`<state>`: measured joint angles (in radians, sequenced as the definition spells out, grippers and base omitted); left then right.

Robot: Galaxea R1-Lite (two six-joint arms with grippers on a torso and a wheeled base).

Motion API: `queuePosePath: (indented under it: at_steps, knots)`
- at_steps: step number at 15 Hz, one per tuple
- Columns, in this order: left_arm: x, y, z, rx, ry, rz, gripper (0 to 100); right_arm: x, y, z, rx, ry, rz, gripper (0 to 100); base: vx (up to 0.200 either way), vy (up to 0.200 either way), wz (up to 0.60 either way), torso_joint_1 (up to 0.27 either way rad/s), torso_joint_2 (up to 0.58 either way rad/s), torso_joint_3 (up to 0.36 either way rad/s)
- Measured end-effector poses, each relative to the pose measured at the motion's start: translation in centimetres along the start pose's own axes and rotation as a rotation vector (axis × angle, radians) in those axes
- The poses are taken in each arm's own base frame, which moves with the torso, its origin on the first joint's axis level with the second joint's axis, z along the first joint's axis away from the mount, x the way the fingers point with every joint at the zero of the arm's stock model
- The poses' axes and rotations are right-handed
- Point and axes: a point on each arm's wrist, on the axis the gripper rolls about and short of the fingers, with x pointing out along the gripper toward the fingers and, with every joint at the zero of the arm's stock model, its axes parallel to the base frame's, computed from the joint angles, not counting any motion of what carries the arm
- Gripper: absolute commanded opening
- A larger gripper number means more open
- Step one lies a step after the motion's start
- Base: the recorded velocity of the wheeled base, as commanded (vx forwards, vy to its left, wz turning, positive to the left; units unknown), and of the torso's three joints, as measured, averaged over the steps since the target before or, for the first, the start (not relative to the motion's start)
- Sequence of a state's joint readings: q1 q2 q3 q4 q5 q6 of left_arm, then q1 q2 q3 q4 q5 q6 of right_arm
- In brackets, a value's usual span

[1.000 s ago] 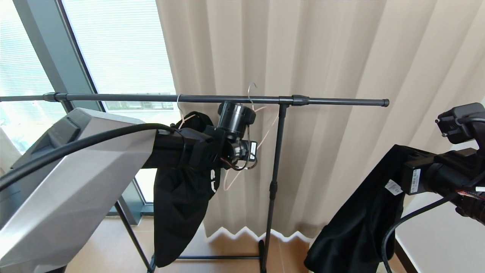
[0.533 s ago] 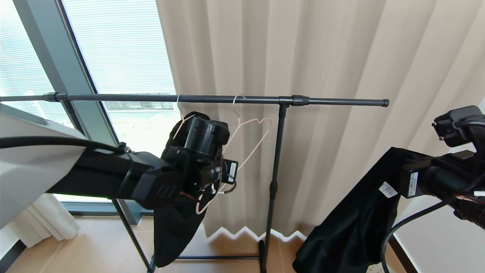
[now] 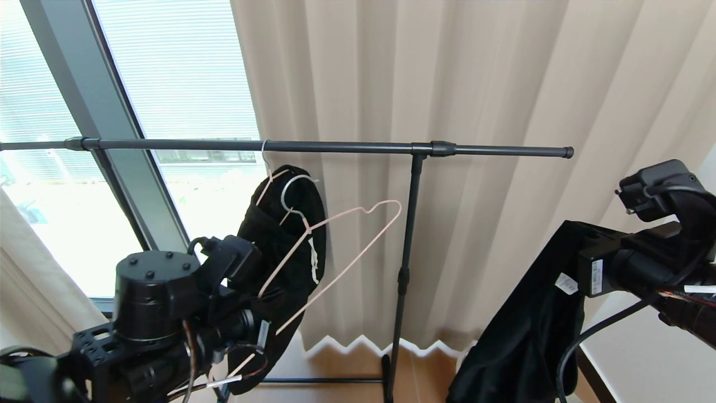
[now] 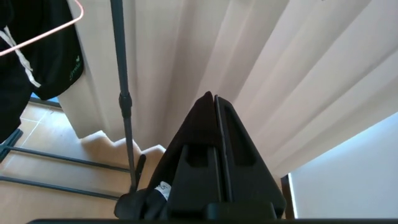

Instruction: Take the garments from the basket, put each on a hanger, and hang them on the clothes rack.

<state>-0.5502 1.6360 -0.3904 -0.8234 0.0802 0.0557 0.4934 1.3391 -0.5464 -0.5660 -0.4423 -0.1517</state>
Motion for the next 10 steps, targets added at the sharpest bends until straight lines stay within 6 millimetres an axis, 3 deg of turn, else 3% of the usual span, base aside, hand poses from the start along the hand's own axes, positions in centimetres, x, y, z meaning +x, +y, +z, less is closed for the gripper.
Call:
queuePosePath:
  at_steps: [4, 10]
  knots:
    - [-2.6, 0.7, -1.8, 0.065, -0.083, -0.153, 0, 2.2, 0.8, 1.5, -0.144, -0.002, -0.041, 0, 0.000, 0.000, 0.00, 0.000, 0.00, 0.000]
    - [-3.3, -0.6, -2.5, 0.123, -0.081, -0.301, 0, 5.1, 1.7, 2.8, -0.200, 0.011, -0.108, 0, 0.000, 0.000, 0.00, 0.000, 0.00, 0.000]
